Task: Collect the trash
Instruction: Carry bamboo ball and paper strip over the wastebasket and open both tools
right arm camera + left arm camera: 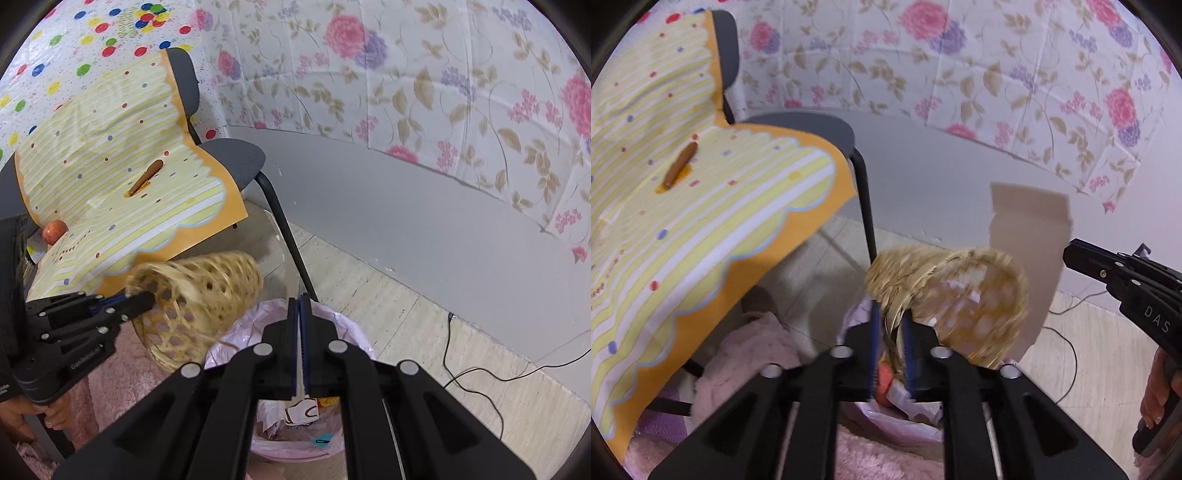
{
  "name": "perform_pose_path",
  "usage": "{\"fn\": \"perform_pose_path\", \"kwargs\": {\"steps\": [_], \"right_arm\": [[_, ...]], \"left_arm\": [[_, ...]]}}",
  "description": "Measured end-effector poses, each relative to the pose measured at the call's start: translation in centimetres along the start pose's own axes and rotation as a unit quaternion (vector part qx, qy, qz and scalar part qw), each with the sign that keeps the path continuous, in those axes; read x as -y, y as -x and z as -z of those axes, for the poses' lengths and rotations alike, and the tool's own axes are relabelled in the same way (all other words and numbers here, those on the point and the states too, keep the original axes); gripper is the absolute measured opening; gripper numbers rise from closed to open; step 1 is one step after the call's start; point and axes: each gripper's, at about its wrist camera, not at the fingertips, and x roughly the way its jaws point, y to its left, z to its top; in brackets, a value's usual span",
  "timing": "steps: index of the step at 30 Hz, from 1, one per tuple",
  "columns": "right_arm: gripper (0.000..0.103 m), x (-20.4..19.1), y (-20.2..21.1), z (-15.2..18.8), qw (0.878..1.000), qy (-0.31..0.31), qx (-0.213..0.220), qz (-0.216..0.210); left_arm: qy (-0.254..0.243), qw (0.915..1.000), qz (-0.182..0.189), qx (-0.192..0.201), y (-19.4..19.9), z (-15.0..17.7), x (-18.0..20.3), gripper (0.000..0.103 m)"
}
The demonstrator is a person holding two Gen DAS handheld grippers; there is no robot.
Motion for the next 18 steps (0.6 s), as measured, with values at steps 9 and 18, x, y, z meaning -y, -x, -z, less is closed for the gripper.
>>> {"fn": "perform_pose_path", "kwargs": {"steps": [9,18], "right_arm": [[0.025,1.0,-0.1,-0.5,1.000,-0.013,0.004,-0.003],[0.025,-1.1,1.2,-0.9,1.000,0.007,0.014,-0.022]], "left_arm": [[0.023,0.9996,-0.015,0.007,0.8,0.5,-1.8,0.052],[0.054,0.9962,-0.058,0.035,4.2,1.4,-4.3,0.052]]}}
